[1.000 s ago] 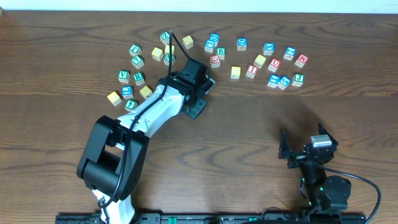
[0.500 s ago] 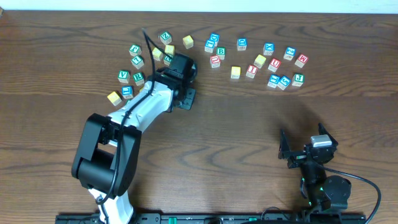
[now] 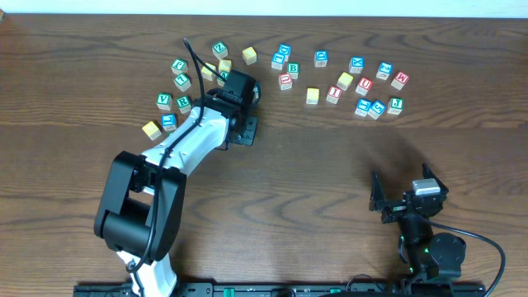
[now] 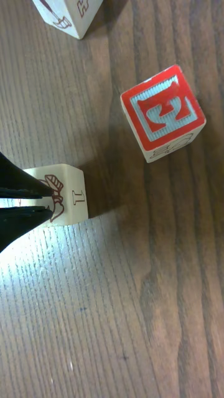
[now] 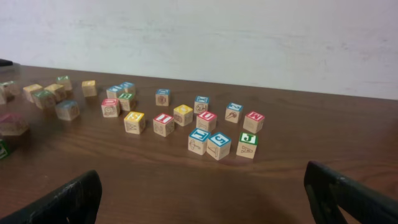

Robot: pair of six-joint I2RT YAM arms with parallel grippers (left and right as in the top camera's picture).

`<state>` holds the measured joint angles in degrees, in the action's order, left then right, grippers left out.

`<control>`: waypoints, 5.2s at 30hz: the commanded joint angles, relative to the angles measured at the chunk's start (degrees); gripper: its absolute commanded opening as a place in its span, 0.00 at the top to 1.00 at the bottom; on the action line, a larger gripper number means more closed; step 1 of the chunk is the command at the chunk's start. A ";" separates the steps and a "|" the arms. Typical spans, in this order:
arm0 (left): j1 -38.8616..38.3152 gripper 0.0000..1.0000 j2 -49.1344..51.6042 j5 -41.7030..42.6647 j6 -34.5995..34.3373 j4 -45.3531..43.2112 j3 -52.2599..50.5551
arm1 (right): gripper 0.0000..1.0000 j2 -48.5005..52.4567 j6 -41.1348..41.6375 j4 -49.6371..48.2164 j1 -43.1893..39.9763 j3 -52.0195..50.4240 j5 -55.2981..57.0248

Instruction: Spell out AI2

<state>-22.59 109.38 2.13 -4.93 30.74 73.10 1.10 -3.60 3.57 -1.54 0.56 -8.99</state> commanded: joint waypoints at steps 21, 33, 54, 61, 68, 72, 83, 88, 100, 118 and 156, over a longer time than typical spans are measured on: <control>-1.88 0.93 -1.86 -1.33 -3.37 -1.90 -0.57 | 0.01 0.02 -0.33 0.02 0.24 -0.24 0.44; -1.86 0.93 -0.28 -1.40 -3.41 -1.90 -0.66 | 0.01 0.02 -0.33 0.02 0.24 -0.24 0.44; -1.86 0.93 1.92 -1.51 -4.35 -1.36 -0.68 | 0.01 0.02 -0.33 0.02 0.24 -0.24 0.44; -1.88 0.93 2.23 2.23 -2.21 -0.17 -0.68 | 0.01 0.02 -0.33 0.02 0.24 -0.24 0.44; -1.88 0.93 3.08 6.21 0.04 0.26 -0.68 | 0.01 0.02 -0.33 0.02 0.24 -0.24 0.44; -1.88 0.93 4.63 6.34 0.24 0.90 -0.68 | 0.01 0.02 -0.33 0.02 0.24 -0.24 0.44; -1.88 0.93 5.22 6.23 1.49 1.70 -0.31 | 0.01 0.02 -0.33 0.02 0.24 -0.24 0.44; -1.88 0.93 -0.59 6.23 1.44 1.75 0.37 | 0.01 0.02 -0.33 0.02 0.24 -0.24 0.44; 4.00 0.92 -10.01 0.83 4.68 3.52 -0.26 | 0.01 0.02 -0.33 0.02 0.24 -0.24 0.44; 6.75 0.92 1.55 4.96 2.38 3.48 -0.87 | 0.01 0.02 -0.33 0.02 0.24 -0.24 0.44; 0.96 0.92 1.60 9.46 -2.25 0.39 -0.87 | 0.01 0.02 -0.33 0.02 0.24 -0.24 0.44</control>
<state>-21.65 110.28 11.29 -6.44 31.97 72.64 1.10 -3.60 3.57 -1.54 0.56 -8.99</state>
